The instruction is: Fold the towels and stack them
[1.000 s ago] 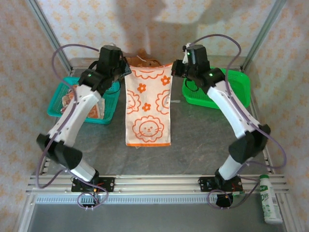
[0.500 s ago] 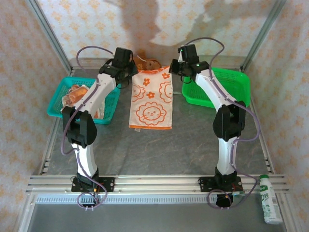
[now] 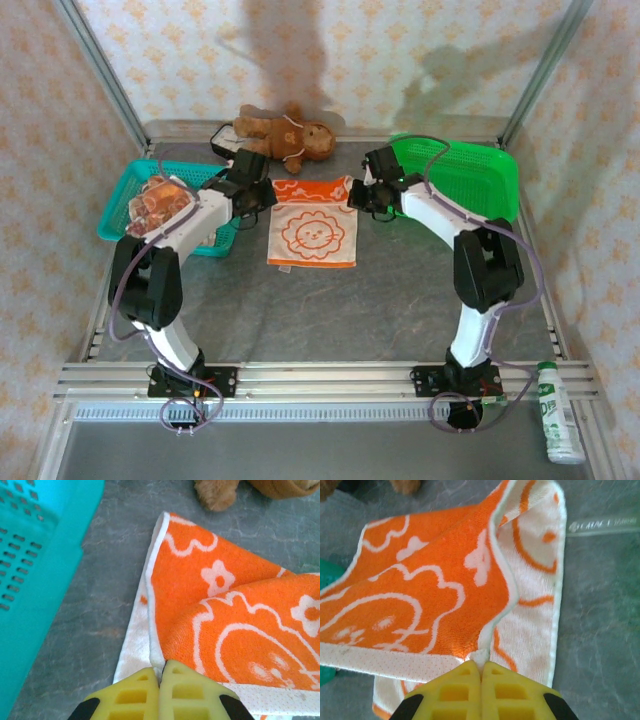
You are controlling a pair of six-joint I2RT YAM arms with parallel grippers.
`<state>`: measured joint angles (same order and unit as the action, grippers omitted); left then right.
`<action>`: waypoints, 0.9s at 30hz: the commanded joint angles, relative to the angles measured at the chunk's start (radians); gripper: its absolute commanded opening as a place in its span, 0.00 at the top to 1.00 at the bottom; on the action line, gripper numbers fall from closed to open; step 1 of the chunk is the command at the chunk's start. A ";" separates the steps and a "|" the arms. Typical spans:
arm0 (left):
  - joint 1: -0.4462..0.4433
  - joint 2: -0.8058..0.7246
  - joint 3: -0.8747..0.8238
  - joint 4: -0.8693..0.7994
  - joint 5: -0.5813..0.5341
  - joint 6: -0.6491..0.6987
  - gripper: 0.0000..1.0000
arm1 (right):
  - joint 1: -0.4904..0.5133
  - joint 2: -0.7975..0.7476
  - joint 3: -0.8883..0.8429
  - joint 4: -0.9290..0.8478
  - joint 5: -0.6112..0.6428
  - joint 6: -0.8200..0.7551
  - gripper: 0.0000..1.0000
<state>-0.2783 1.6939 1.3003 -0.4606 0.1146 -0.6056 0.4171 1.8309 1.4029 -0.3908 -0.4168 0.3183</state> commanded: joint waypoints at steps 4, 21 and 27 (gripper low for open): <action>-0.037 -0.113 -0.152 0.034 -0.013 -0.045 1.00 | 0.035 -0.145 -0.144 0.080 0.042 0.038 1.00; -0.106 -0.241 -0.386 0.046 -0.040 -0.088 1.00 | 0.137 -0.260 -0.415 0.155 0.108 0.132 1.00; -0.127 -0.281 -0.419 0.036 -0.044 -0.112 1.00 | 0.143 -0.284 -0.435 0.136 0.103 0.144 1.00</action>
<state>-0.3985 1.4651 0.8913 -0.4229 0.1123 -0.6922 0.5560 1.5822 0.9787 -0.2596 -0.3481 0.4454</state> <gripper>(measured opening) 0.046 0.042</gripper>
